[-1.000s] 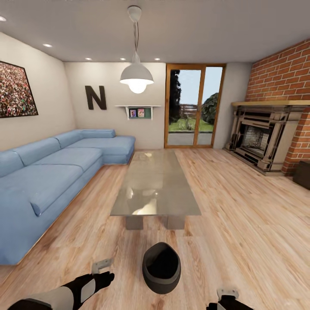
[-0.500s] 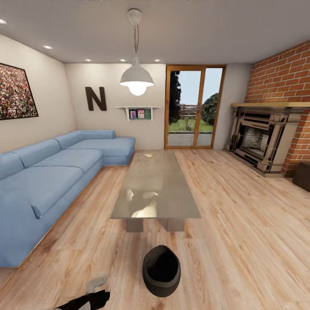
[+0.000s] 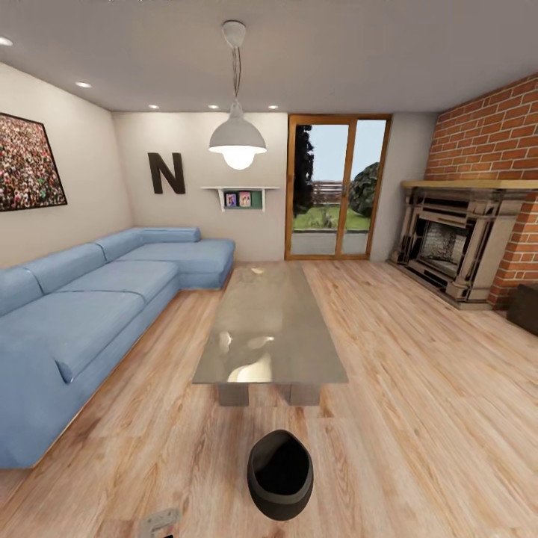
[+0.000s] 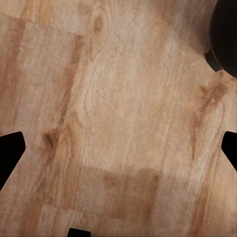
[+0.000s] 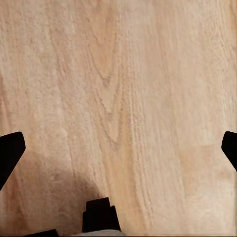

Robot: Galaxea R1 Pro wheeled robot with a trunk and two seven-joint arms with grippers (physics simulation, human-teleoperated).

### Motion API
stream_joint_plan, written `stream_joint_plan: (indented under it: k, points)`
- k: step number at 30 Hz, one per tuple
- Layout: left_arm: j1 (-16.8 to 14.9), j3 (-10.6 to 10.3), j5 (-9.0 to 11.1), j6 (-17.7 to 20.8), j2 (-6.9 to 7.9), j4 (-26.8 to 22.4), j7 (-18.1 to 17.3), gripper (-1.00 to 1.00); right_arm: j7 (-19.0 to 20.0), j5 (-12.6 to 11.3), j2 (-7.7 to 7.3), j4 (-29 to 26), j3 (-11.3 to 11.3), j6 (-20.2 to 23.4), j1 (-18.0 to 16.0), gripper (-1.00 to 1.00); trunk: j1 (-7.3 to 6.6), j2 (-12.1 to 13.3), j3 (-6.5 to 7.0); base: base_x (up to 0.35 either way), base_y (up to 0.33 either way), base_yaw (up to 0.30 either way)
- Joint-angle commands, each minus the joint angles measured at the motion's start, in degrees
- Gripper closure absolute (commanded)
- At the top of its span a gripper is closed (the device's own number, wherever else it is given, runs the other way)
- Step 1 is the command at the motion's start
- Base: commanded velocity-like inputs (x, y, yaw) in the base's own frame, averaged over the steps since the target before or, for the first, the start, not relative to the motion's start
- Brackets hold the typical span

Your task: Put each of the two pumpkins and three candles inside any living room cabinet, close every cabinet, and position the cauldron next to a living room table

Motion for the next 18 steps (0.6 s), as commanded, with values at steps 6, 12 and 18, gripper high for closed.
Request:
stream_joint_plan:
  k: [6, 12, 18]
  points:
    - [0.0, -0.5, 0.5, -0.1, -0.08, 0.1, -0.1, -1.0, -0.1, -0.6, 0.04, 1.1, 0.5, -0.2, 0.2, -1.0, -1.33, 2.4, 1.02, 0.0, 0.0, 0.0]
    - [0.0, -0.5, 0.5, -0.2, -0.09, 0.2, -0.2, -1.0, -0.1, -0.7, 0.05, 1.2, 0.4, -0.2, 0.3, -1.0, -2.65, 4.8, 2.1, 0.0, 0.0, 0.0]
    - [0.3, -0.5, 0.6, -0.5, -0.09, 0.1, -0.1, -1.0, -0.1, -0.7, 0.05, 1.2, 0.4, -0.2, 0.4, -1.0, -3.97, 7.2, 3.18, 0.0, 0.0, 0.0]
